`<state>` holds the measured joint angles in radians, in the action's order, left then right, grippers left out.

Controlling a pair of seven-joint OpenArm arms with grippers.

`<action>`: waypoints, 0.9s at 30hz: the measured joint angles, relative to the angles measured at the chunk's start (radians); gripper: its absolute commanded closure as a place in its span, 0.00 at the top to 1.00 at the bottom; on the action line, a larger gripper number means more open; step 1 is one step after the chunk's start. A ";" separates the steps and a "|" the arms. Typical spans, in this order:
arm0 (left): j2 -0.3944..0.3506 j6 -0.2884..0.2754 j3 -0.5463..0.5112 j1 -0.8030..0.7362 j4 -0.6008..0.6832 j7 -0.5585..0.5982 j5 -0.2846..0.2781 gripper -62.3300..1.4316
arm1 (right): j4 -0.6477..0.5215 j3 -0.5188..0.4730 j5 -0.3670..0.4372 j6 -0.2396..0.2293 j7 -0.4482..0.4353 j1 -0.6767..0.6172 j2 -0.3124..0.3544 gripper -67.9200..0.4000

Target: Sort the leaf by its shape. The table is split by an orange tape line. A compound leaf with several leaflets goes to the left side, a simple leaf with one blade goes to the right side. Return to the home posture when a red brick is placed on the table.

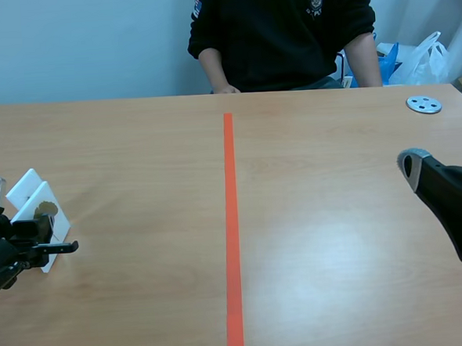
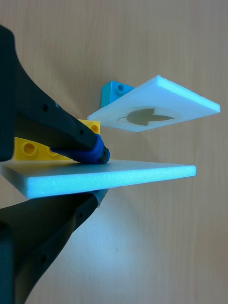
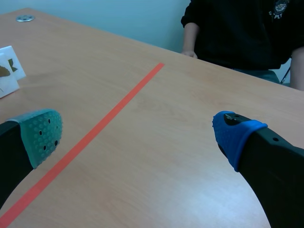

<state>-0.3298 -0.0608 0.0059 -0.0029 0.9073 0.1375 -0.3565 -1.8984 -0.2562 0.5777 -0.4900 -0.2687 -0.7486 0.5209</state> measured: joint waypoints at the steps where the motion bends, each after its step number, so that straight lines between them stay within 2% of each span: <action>1: 0.000 0.000 0.000 0.008 -0.012 0.008 0.000 0.12 | 0.000 0.000 0.000 0.000 0.000 0.000 0.000 1.00; 5: 0.000 0.001 0.000 0.031 -0.028 0.017 0.000 0.29 | 0.000 0.000 0.000 0.000 0.000 0.000 0.000 1.00; 11: 0.000 0.001 0.000 0.033 -0.028 0.032 0.000 0.70 | 0.000 0.000 0.000 -0.005 -0.001 0.000 -0.019 1.00; 14: 0.000 0.000 0.000 0.034 -0.027 0.032 0.000 0.84 | 0.000 0.000 0.000 -0.007 -0.001 0.000 -0.033 1.00; 18: 0.000 0.001 0.000 0.029 -0.020 0.026 0.000 0.88 | 0.000 0.000 0.004 -0.009 -0.001 0.000 -0.033 1.00; 20: 0.000 -0.002 -0.007 0.010 0.013 0.001 0.000 0.93 | 0.000 0.000 0.004 -0.009 -0.002 0.000 -0.033 1.00; 22: -0.003 -0.003 -0.020 -0.030 0.078 -0.007 0.000 1.00 | 0.000 0.000 0.004 -0.009 -0.003 0.000 -0.033 1.00; 27: -0.026 -0.011 -0.061 -0.158 0.297 -0.026 0.000 1.00 | 0.000 0.000 0.007 -0.010 -0.005 0.000 -0.033 1.00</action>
<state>-0.3553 -0.0715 -0.0551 -0.1604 1.2045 0.1120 -0.3561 -1.8984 -0.2562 0.5850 -0.4995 -0.2733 -0.7486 0.4881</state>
